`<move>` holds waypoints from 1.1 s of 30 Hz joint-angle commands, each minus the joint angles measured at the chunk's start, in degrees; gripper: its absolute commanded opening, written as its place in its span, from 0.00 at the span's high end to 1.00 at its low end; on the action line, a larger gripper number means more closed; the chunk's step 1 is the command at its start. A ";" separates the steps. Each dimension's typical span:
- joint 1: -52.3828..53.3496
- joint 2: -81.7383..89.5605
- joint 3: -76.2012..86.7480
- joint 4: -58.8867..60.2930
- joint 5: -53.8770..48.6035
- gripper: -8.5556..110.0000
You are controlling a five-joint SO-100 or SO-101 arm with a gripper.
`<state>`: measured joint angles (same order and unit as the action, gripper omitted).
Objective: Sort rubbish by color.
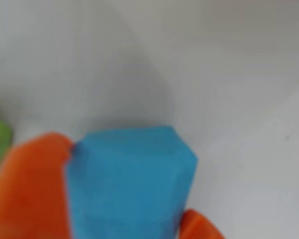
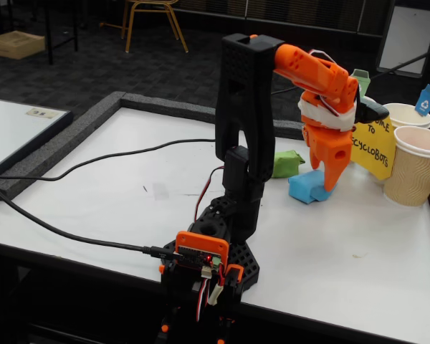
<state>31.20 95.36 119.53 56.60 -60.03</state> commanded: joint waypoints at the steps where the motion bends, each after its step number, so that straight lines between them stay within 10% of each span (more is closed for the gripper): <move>1: 1.41 1.32 -2.55 -1.93 0.62 0.84; 14: 1.41 1.58 -6.33 2.29 1.32 0.93; 33: 1.85 8.53 -10.90 16.26 9.32 0.74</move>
<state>31.64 95.27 114.17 71.02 -53.26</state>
